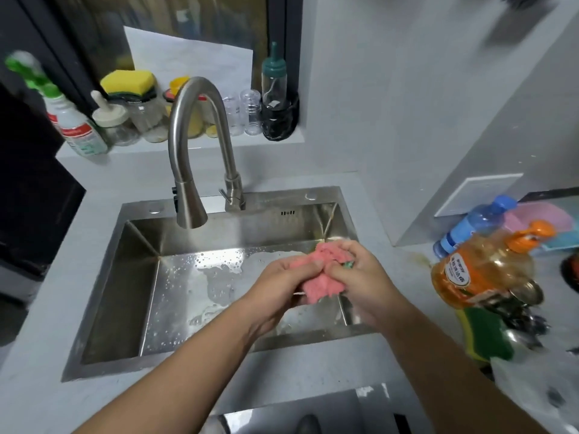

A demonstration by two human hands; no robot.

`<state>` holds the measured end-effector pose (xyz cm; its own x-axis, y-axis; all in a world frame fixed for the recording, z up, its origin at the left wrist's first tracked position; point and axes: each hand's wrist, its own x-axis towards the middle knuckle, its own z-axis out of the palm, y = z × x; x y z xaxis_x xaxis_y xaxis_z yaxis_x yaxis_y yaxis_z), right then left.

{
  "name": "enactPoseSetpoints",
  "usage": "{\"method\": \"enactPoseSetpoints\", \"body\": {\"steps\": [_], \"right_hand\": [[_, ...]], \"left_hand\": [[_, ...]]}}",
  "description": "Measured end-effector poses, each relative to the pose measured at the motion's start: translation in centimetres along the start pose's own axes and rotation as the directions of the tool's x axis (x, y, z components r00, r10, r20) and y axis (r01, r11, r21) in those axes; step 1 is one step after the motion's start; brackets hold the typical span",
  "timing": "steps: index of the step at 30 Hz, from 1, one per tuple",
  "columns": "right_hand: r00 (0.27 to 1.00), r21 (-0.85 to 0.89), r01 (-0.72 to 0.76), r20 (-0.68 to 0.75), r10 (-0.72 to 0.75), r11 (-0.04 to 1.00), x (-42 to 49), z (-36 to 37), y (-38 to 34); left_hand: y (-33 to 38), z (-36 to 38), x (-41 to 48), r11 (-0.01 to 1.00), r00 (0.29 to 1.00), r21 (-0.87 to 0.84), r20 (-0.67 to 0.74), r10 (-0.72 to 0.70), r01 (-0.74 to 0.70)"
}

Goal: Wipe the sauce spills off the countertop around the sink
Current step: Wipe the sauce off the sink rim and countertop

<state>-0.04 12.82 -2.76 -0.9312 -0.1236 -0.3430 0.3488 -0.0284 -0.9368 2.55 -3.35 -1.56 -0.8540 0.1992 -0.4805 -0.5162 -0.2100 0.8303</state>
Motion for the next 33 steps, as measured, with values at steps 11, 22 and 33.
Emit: {"method": "enactPoseSetpoints", "body": {"steps": [11,22,33], "right_hand": [[0.992,0.155,-0.124,0.0,0.125,0.98,4.4,-0.6,-2.5],[0.989,0.024,-0.116,0.091,0.113,0.993,7.7,-1.4,-2.2],[1.0,-0.184,-0.015,-0.016,0.013,0.983,13.5,-4.1,-0.7]], "left_hand": [[1.9,-1.5,3.6,0.978,0.979,-0.198,-0.201,0.021,-0.061],[1.6,-2.8,7.8,0.926,0.983,-0.361,-0.179,0.043,-0.107],[1.9,-0.9,11.8,0.992,0.926,0.002,-0.358,0.121,-0.129]]}}
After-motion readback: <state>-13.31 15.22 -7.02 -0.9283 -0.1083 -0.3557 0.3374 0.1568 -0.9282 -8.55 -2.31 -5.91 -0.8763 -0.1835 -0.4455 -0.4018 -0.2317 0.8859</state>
